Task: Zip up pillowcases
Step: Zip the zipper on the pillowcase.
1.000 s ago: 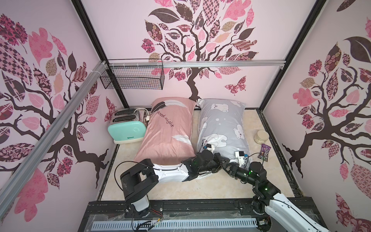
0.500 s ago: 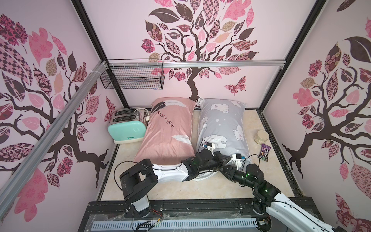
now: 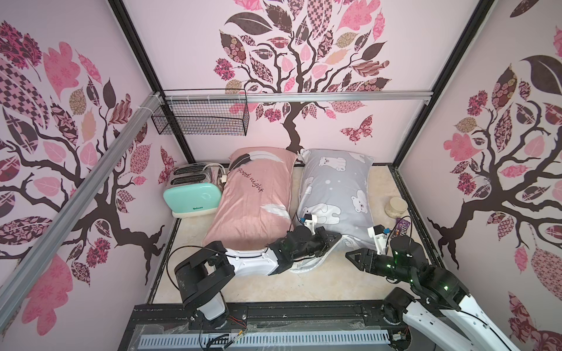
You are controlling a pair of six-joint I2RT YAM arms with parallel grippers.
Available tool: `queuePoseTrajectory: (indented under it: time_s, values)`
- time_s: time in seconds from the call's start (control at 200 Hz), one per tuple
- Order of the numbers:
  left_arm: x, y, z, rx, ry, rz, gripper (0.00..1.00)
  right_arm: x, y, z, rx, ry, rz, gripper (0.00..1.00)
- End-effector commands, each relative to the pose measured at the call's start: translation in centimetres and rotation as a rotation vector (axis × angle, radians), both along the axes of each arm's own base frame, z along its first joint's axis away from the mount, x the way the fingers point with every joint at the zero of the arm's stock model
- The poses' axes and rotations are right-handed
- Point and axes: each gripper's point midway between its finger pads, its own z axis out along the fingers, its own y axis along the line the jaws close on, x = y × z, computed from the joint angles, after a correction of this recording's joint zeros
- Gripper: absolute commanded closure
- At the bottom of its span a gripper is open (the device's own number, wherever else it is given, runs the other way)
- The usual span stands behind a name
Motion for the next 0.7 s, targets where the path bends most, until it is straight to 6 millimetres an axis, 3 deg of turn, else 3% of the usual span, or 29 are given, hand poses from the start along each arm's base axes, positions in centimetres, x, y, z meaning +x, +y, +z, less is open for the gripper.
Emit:
queuePoseTrajectory:
  time_s: [0.0, 0.16, 0.25, 0.48, 0.695]
  values:
    - [-0.5, -0.6, 0.5, -0.042, -0.019, -0.035, 1.0, 0.7, -1.4, -0.5, -0.05, 0.031, -0.1, 0.5]
    - [-1.6, -0.9, -0.1, -0.032, -0.012, -0.059, 1.0, 2.8, -1.4, 1.0, 0.035, -0.013, -0.217, 0.28]
    - [-2.1, -0.9, -0.6, -0.032, -0.007, -0.069, 1.0, 3.4, -1.1, 0.3, 0.067, 0.004, -0.247, 0.27]
    - [-3.2, -1.4, -2.1, -0.042, 0.017, -0.09, 1.0, 4.3, -1.8, -1.1, 0.134, 0.025, -0.361, 0.57]
    - [-3.8, -1.6, -2.7, -0.043, 0.022, -0.096, 1.0, 5.0, -1.3, -2.9, 0.122, 0.049, -0.364, 0.55]
